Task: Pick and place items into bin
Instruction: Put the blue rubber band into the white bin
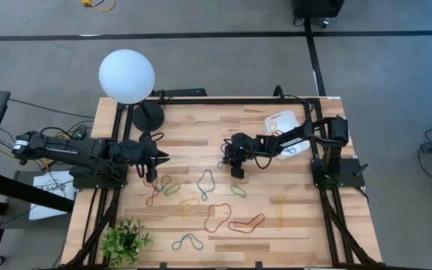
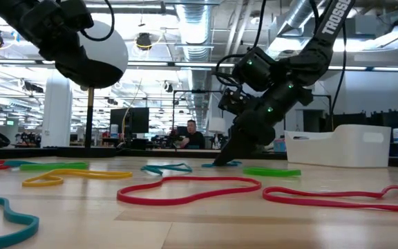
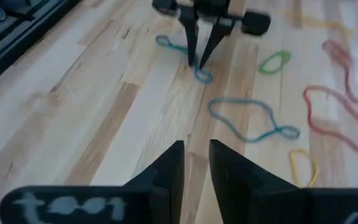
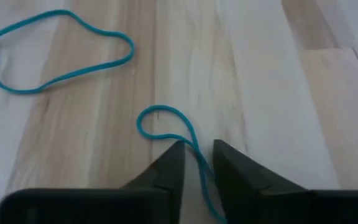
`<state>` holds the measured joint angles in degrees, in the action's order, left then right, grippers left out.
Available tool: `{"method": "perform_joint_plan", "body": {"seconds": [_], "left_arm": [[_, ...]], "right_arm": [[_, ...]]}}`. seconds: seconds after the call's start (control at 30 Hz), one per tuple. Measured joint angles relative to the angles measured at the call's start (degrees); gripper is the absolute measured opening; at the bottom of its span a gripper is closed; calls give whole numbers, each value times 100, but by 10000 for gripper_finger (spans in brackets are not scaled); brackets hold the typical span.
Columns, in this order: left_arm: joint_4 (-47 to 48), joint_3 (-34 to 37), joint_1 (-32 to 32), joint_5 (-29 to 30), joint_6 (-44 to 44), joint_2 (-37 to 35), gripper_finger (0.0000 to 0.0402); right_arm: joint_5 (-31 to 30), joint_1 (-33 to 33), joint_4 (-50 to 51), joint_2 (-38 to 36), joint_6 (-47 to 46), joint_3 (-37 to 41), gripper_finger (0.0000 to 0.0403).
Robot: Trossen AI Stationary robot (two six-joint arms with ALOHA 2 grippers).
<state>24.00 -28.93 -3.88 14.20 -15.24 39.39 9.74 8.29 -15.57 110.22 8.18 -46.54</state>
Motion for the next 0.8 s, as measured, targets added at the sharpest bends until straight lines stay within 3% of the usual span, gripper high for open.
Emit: {"method": "perform_joint_plan", "body": {"seconds": [0.13,0.37,0.53,0.8], "left_arm": [[-520,0,0,4,-40,11,63],[-1648,0,0,8,-24,12,63],[-2266,-9,0,6,415,338,63],[-3366,-9,0,15,754,1778,93]], "right_arm": [[47,-26,-188,-127,-54,27,9],[118,-259,-768,-894,-422,29,4],[-477,-689,-1442,-1233,-1132,42,7],[-1819,-1332,-1443,-1199,-1527,37,4]]}}
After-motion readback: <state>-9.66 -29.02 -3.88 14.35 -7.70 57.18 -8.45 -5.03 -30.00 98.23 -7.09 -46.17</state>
